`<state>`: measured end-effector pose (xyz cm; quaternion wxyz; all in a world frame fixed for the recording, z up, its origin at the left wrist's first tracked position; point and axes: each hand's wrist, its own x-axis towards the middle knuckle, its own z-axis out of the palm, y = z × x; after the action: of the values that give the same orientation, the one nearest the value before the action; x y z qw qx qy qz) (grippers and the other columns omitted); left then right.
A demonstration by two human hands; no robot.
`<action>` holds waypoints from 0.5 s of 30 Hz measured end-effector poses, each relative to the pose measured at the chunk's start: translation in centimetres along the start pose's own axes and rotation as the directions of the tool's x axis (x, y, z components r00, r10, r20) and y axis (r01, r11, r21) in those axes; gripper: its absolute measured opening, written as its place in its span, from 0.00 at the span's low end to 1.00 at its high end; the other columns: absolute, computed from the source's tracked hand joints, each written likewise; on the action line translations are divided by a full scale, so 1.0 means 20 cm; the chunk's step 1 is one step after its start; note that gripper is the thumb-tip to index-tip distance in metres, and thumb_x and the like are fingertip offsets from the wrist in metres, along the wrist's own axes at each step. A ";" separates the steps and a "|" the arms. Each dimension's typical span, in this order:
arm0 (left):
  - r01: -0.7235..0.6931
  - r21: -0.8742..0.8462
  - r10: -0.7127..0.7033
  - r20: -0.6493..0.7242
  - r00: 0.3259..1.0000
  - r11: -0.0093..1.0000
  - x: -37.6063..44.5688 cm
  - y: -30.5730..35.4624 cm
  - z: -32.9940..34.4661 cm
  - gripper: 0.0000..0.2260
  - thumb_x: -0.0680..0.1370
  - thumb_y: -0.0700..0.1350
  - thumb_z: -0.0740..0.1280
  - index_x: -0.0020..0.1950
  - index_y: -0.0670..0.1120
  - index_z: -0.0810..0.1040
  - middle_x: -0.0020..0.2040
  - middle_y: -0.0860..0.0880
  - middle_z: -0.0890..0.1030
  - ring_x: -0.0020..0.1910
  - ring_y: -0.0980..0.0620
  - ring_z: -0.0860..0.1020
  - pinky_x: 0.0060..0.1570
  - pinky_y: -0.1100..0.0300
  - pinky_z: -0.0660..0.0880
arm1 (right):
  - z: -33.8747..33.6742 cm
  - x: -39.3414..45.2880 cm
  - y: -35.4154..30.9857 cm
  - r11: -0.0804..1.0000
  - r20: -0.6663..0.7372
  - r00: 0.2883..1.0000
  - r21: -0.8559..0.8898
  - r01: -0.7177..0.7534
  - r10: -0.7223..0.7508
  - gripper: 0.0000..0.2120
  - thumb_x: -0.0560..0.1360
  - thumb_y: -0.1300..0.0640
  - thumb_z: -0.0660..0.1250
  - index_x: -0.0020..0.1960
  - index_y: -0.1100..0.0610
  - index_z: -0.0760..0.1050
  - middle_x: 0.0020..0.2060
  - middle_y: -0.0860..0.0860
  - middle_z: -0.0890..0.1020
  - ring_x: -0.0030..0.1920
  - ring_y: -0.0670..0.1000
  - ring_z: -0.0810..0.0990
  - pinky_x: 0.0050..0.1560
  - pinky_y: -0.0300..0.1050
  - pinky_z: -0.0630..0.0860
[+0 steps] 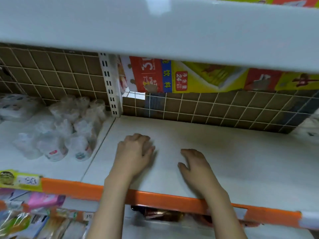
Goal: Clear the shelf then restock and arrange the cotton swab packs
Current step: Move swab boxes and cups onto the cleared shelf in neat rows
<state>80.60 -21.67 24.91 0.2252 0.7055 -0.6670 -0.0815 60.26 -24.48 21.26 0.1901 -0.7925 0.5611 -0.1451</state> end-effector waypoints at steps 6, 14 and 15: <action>-0.012 0.033 0.009 0.077 0.997 0.999 -0.04 0.29 0.19 0.19 0.79 0.55 0.59 0.68 0.53 0.70 0.64 0.52 0.75 0.61 0.50 0.72 0.58 0.57 0.67 | -0.14 -0.07 0.23 0.999 0.003 1.000 -0.043 0.021 -0.021 0.24 0.80 0.51 0.57 0.74 0.53 0.59 0.72 0.49 0.64 0.72 0.48 0.59 0.68 0.35 0.54; 0.054 -0.007 -0.053 0.101 0.993 0.999 -0.05 0.30 0.25 0.18 0.78 0.57 0.60 0.66 0.53 0.72 0.61 0.50 0.76 0.58 0.49 0.75 0.56 0.56 0.71 | -0.18 -0.14 0.30 0.998 -0.002 1.000 -0.067 0.010 -0.011 0.24 0.80 0.51 0.57 0.75 0.53 0.58 0.72 0.49 0.65 0.71 0.50 0.62 0.68 0.37 0.56; 0.050 0.016 -0.051 0.112 0.992 0.999 -0.06 0.30 0.27 0.18 0.78 0.58 0.59 0.65 0.53 0.73 0.60 0.51 0.76 0.57 0.49 0.74 0.54 0.56 0.72 | -0.17 -0.15 0.32 0.998 -0.009 1.000 -0.065 -0.004 0.003 0.24 0.80 0.51 0.57 0.75 0.53 0.59 0.72 0.50 0.65 0.70 0.50 0.62 0.68 0.38 0.56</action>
<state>72.83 -21.70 22.37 0.1802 0.7179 -0.6612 -0.1224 52.46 -24.00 21.38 0.1618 -0.7966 0.5678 -0.1298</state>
